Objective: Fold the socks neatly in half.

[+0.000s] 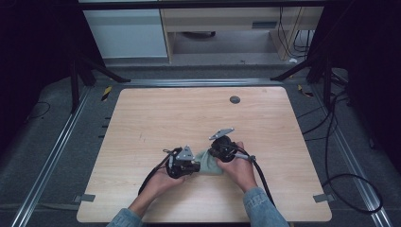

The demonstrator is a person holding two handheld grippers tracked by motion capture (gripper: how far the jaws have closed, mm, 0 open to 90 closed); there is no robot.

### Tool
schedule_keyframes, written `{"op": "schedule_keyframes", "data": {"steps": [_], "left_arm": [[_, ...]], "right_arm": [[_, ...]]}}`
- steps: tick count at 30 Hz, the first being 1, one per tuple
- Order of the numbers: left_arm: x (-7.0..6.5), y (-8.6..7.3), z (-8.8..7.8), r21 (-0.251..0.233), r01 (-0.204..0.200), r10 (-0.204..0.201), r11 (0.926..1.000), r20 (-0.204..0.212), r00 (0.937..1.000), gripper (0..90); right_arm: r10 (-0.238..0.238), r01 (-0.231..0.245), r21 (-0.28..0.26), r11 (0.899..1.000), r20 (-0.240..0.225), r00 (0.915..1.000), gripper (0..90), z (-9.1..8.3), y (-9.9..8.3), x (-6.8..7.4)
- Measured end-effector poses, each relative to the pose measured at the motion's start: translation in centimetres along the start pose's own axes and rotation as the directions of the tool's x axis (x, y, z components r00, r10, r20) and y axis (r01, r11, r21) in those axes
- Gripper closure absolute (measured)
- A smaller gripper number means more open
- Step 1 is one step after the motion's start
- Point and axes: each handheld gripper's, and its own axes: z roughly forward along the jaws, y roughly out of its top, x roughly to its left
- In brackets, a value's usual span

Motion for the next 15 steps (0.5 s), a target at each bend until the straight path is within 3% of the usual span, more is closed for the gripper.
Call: {"op": "schedule_keyframes", "data": {"steps": [15], "left_arm": [[0.03, 0.01, 0.19, -0.013, 0.000, 0.000, 0.9999, 0.016, 0.9999, 89.0]], "right_arm": [[0.023, -0.023, -0.010, 1.000, -0.003, 0.9997, 75.0, 0.92, -0.77, -0.98]]}}
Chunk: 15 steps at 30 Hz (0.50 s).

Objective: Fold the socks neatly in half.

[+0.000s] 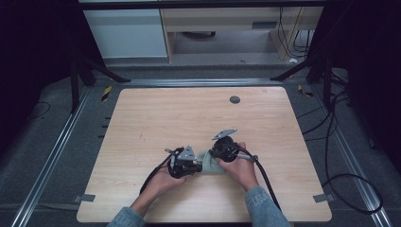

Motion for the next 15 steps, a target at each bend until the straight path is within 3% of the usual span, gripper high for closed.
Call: {"op": "schedule_keyframes", "data": {"steps": [2, 9, 15], "left_arm": [[-0.02, 0.01, -0.01, 0.000, -0.003, 0.003, 1.0000, -0.003, 1.0000, 89.0], [-0.09, 0.03, -0.07, -0.003, -0.003, 0.003, 1.0000, -0.022, 0.9998, 87.5], [0.08, 0.07, -0.51, -0.017, 0.021, -0.022, 0.9996, -0.053, 0.9983, 81.4]], "right_arm": [[0.006, -0.006, -0.005, 1.000, -0.001, 1.0000, 72.6, 0.03, -0.12, -0.19], [0.033, -0.033, -0.007, 0.999, 0.007, 0.9994, 51.4, 0.13, -0.50, -0.97], [0.033, -0.033, -0.015, 0.999, 0.018, 0.9993, 43.4, -0.21, -0.41, -0.96]]}}
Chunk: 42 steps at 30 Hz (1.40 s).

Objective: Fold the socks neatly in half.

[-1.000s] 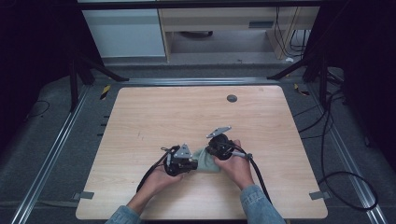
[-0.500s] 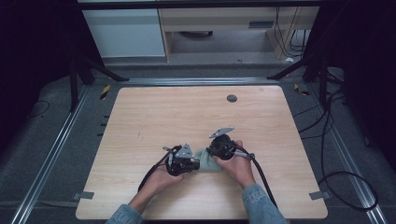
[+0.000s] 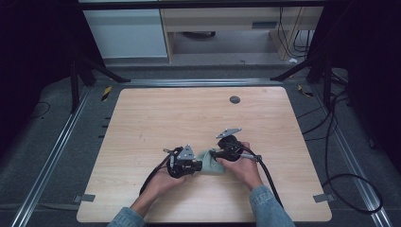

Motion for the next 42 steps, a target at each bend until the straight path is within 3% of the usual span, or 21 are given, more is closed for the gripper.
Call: {"op": "schedule_keyframes", "data": {"steps": [8, 18, 22, 28, 37, 42], "left_arm": [[-0.1, 0.6, -1.5, -0.052, 0.011, -0.013, 0.9986, -0.050, 0.9987, 78.9], [-1.2, 1.9, -1.5, -0.096, -0.002, -0.005, 0.9953, -0.073, 0.9973, 75.0], [-1.3, 2.3, -0.7, -0.087, -0.001, -0.007, 0.9962, -0.087, 0.9962, 74.7], [-1.0, 2.0, 1.0, -0.015, -0.007, 0.005, 0.9999, -0.137, 0.9906, 75.4], [-0.6, 1.5, 1.5, -0.009, -0.002, 0.001, 1.0000, -0.143, 0.9897, 75.5], [-0.5, 1.3, 1.5, -0.017, 0.002, -0.005, 0.9999, -0.140, 0.9901, 74.6]], "right_arm": [[-0.013, 0.013, -0.047, 0.999, 0.001, 0.9999, 40.0, -1.5, 0.4, 0.4], [-0.020, 0.021, -0.076, 0.997, 0.019, 0.9996, 54.6, -2.9, 0.1, 0.2], [-0.016, 0.017, -0.078, 0.997, 0.011, 0.9998, 57.4, -3.0, -0.5, 0.2], [0.001, 0.000, -0.033, 0.999, 0.009, 1.0000, 58.4, -1.9, -1.2, -0.2], [0.054, -0.054, -0.031, 0.998, -0.011, 0.9985, 55.9, -1.0, -2.1, -1.1], [0.048, -0.049, -0.037, 0.998, -0.015, 0.9987, 51.7, -1.0, -2.2, -1.4]]}}
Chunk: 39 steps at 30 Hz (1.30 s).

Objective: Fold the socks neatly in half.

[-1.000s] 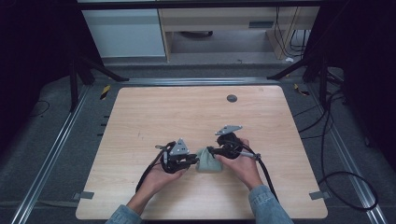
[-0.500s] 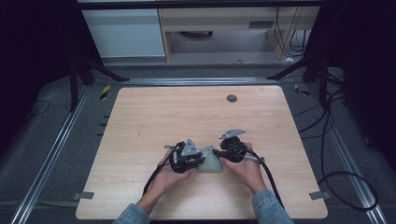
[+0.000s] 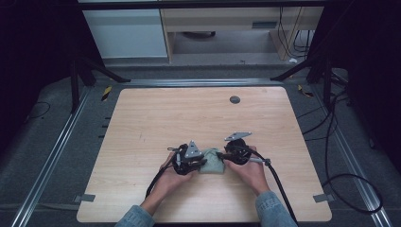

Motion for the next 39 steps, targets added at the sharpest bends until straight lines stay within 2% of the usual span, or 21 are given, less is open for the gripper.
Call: {"op": "schedule_keyframes", "data": {"steps": [3, 6, 11, 15, 20, 28, 39], "left_arm": [[0.0, 0.0, -0.1, -0.006, 0.011, -0.011, 0.9999, -0.003, 0.9999, 72.2], [-0.1, 0.2, -0.5, -0.017, 0.006, -0.006, 0.9998, -0.025, 0.9997, 58.5], [0.0, 0.7, -1.3, -0.036, 0.020, -0.022, 0.9992, -0.041, 0.9989, 37.5], [0.2, 0.9, -2.1, -0.047, 0.028, -0.031, 0.9985, -0.050, 0.9983, 27.8], [0.7, 1.1, -2.8, -0.041, 0.046, -0.049, 0.9981, -0.082, 0.9955, 17.4], [2.1, 0.6, -4.4, -0.037, 0.083, -0.087, 0.9959, -0.122, 0.9887, 8.8], [4.2, -0.8, -6.6, -0.035, 0.115, -0.119, 0.9927, -0.170, 0.9781, 5.4]], "right_arm": [[-0.001, 0.001, -0.002, 1.000, 0.000, 1.0000, 47.7, 0.0, 0.0, -0.1], [0.019, -0.019, -0.019, 1.000, -0.008, 0.9998, 39.4, -0.4, 0.2, 0.0], [0.004, -0.004, -0.053, 0.999, 0.011, 0.9999, 28.1, -1.4, 0.5, 0.0], [0.007, -0.006, -0.058, 0.998, 0.023, 0.9997, 22.3, -2.2, 0.6, -0.2], [0.019, -0.016, -0.083, 0.996, 0.036, 0.9992, 17.9, -3.3, 0.7, -0.6], [0.046, -0.038, -0.115, 0.993, 0.069, 0.9965, 12.3, -4.7, 0.7, -1.7], [0.084, -0.066, -0.156, 0.986, 0.107, 0.9908, 10.0, -6.7, 0.0, -3.4]]}}
